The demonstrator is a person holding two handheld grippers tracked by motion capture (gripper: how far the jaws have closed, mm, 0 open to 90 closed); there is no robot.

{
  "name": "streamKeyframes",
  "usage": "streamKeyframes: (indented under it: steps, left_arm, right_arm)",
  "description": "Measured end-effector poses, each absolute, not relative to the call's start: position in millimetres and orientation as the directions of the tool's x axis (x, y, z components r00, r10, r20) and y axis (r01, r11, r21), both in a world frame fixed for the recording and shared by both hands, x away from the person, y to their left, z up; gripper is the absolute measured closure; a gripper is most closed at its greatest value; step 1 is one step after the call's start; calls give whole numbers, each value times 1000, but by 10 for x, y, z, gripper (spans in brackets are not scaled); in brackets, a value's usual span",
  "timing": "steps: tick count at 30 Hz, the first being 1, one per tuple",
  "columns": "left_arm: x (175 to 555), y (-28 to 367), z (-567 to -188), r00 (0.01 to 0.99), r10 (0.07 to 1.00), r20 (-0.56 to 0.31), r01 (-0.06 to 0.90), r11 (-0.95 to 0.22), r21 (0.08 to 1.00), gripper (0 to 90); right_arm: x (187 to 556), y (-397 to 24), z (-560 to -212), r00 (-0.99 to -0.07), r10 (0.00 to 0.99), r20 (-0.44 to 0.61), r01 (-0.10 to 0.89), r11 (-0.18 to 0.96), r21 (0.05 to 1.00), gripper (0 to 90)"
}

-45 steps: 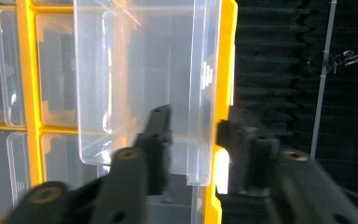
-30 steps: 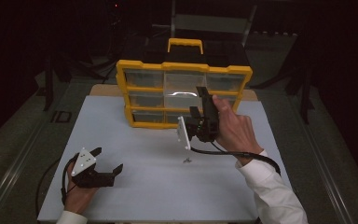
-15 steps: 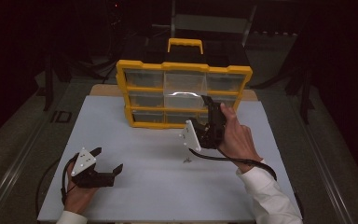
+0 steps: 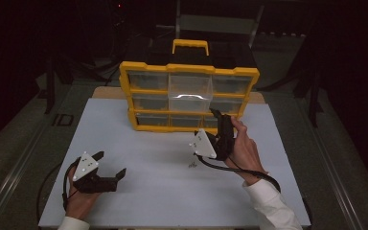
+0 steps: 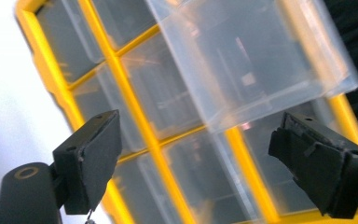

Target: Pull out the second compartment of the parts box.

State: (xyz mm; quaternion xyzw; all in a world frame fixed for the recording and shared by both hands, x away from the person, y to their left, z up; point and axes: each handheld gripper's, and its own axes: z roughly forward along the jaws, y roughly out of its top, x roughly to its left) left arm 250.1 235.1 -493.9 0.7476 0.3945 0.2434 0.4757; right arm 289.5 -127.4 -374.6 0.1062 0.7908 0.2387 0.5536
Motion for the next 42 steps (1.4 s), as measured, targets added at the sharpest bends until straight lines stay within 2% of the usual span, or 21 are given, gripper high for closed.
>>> streamKeyframes:
  steps: [2,7,17,29,42]
  left_arm:
    - [2501,2354,-4938,569,822,-13,359,-234,904,2]
    - [2499,2351,-4938,569,822,-12,358,-235,904,2]
    - [2498,2357,-4934,570,822,-10,356,-236,904,2]
    - [2497,2353,-4936,570,821,-14,358,-234,904,2]
    - [2507,2345,-4945,575,818,-12,361,-240,901,2]
  right_arm:
    - [2900,-1310,-3799,-411,469,-781,-67,839,539,155]
    - [2900,-1342,-3879,-453,498,-740,-40,818,574,155]
    - [2960,-1414,-4010,-570,586,-576,49,724,688,145]
    - [3030,-1465,-4131,-661,618,-427,135,657,742,143]
    - [3128,-1529,-4212,-733,618,-282,235,620,749,143]
